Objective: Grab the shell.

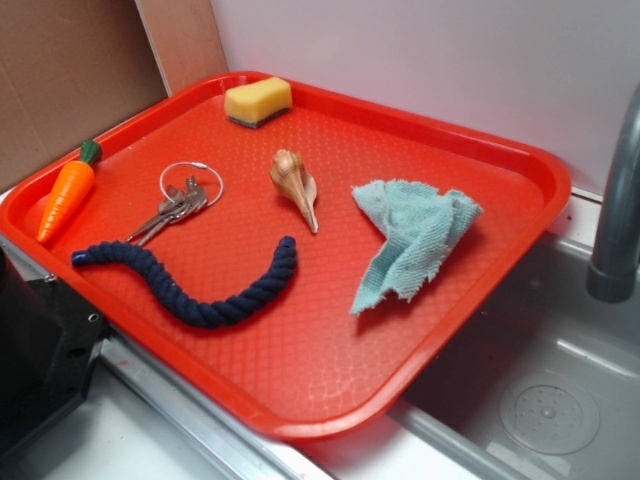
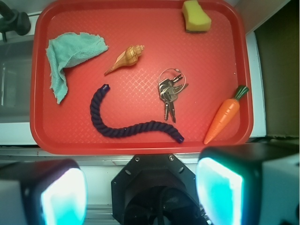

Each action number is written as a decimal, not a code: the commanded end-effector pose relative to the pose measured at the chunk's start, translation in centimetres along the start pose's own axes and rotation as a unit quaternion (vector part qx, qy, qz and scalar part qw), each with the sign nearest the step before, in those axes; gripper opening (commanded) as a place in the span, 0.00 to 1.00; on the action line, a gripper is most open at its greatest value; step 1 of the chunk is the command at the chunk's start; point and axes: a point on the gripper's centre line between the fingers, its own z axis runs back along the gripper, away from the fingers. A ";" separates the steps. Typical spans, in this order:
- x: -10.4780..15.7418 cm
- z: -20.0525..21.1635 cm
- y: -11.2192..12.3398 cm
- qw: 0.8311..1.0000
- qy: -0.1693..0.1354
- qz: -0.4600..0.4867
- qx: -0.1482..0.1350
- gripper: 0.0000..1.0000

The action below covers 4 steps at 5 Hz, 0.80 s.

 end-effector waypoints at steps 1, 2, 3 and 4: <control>0.0 0.0 0.0 1.000 0.000 0.000 0.000 1.00; 1.3 -0.9 -0.4 0.997 0.008 0.078 -0.011 1.00; 3.1 -2.5 -0.9 0.979 0.013 0.195 -0.054 1.00; 5.2 -5.1 -1.8 0.950 0.000 0.303 -0.075 1.00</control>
